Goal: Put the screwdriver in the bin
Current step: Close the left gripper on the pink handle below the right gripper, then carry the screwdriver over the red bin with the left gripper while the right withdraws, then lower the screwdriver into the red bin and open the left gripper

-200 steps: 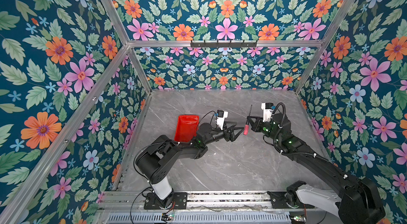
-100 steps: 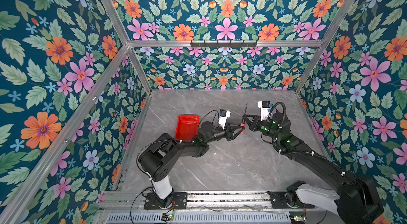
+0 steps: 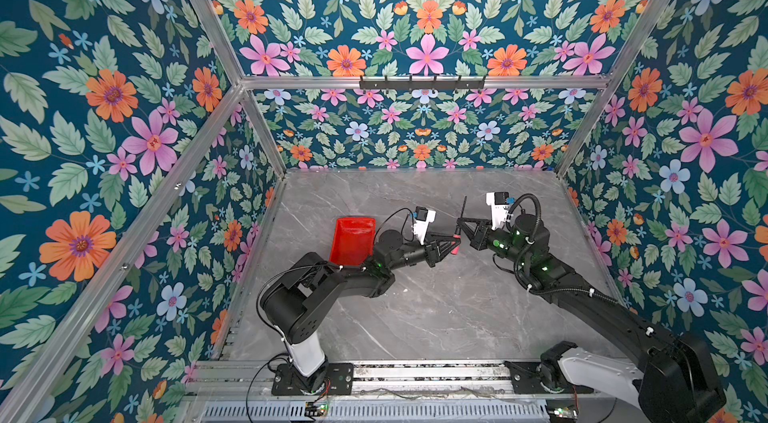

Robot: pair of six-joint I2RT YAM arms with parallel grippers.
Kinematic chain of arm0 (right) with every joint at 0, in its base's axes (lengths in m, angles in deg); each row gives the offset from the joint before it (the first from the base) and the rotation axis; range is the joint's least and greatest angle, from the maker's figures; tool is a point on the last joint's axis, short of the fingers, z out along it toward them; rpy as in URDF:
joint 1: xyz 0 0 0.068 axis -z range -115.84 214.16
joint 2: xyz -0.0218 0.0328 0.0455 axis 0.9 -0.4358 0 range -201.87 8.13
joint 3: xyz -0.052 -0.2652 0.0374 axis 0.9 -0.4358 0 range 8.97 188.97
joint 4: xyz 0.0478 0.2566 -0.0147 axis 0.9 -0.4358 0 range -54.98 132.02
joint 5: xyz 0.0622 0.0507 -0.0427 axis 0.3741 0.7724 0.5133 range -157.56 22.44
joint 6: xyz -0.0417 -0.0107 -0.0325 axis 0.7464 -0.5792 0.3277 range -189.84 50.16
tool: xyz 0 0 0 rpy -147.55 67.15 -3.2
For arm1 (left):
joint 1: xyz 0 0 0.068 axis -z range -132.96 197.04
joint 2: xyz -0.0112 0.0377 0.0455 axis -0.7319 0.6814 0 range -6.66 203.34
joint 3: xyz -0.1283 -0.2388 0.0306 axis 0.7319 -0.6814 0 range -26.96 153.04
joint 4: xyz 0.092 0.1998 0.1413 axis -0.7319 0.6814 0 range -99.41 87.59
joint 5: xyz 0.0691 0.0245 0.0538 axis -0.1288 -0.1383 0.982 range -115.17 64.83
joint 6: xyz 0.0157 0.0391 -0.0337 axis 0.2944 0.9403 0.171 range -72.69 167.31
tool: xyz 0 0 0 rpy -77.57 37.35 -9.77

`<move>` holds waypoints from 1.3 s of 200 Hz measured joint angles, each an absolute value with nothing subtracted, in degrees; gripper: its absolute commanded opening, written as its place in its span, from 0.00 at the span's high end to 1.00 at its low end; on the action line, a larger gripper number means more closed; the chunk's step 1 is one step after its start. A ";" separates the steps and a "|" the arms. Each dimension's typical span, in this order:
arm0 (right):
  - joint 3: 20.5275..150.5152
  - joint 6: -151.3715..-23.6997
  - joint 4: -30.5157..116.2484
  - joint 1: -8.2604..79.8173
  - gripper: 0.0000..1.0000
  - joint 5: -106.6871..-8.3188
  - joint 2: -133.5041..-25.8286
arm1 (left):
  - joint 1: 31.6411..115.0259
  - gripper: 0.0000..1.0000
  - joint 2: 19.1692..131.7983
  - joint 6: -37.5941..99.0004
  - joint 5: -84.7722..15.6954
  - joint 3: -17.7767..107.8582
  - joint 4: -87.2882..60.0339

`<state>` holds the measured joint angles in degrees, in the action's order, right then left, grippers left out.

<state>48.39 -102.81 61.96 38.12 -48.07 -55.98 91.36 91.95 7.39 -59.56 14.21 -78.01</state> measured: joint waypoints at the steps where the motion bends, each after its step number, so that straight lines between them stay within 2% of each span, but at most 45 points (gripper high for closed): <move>1: 48.37 -102.81 61.96 38.12 0.85 -48.07 -55.94 | 91.36 1.00 91.90 7.41 -59.54 14.19 -77.96; 9: 48.21 -102.89 61.98 38.10 0.69 -48.05 -55.55 | 91.40 1.00 91.38 7.89 -59.56 14.01 -77.52; 37: 48.10 -102.57 61.94 38.14 0.26 -48.27 -54.28 | 91.29 1.00 89.76 9.25 -57.81 13.88 -75.75; 50: 48.08 -102.24 61.89 38.12 0.15 -48.18 -53.86 | 91.18 1.00 89.04 10.01 -56.63 13.84 -74.99; 64: 47.80 -102.00 61.74 38.12 0.08 -48.18 -53.12 | 90.77 1.00 88.10 10.49 -56.08 13.53 -74.25; 106: 47.05 -97.45 60.23 38.05 0.01 -47.22 -49.56 | 86.81 1.00 82.62 12.79 -51.78 10.86 -67.86; 145: 47.91 -90.04 58.00 33.14 0.01 -46.98 -49.71 | 79.93 1.00 75.10 14.62 -47.32 9.05 -55.97; 201: 53.50 -78.28 57.02 23.10 0.01 -51.15 -58.89 | 73.17 1.00 65.46 22.69 -41.83 12.61 -30.55; 260: 59.34 -73.23 60.32 18.60 0.01 -52.83 -68.05 | 69.81 1.00 63.56 29.75 -33.68 17.05 -7.30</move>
